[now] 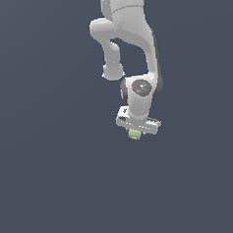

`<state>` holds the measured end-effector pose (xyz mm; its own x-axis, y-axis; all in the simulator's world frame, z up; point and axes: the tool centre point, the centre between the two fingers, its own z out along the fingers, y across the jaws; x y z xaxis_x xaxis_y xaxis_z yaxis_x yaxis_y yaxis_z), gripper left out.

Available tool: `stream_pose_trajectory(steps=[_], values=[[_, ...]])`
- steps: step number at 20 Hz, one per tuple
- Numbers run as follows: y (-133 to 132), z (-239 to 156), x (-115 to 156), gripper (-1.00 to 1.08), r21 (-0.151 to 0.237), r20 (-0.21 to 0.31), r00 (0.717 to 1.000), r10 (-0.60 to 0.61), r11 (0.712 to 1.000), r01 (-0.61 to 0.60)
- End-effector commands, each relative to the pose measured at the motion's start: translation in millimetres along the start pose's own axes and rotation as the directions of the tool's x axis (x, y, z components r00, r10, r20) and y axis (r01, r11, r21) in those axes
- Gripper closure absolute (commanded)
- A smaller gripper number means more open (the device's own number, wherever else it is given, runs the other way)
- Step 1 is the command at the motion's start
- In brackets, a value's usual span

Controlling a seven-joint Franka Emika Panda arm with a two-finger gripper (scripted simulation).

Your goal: Pick up the object and move it to a goal position.

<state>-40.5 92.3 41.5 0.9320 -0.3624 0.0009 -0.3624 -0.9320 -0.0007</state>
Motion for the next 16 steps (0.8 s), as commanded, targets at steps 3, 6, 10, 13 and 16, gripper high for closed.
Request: stream_pose_trajectory(steps=[3, 6, 10, 13, 16], values=[[0, -1, 0, 1.08, 0.000, 0.000, 1.000, 0.000, 1.000, 0.000], [0, -6, -2, 1.08, 0.000, 0.000, 1.000, 0.000, 1.000, 0.000], [-1, -19, -6, 1.08, 0.000, 0.000, 1.000, 0.000, 1.000, 0.000], [-1, -34, -10, 1.08, 0.000, 0.000, 1.000, 0.000, 1.000, 0.000], [-2, -53, -16, 1.08, 0.000, 0.000, 1.000, 0.000, 1.000, 0.000]])
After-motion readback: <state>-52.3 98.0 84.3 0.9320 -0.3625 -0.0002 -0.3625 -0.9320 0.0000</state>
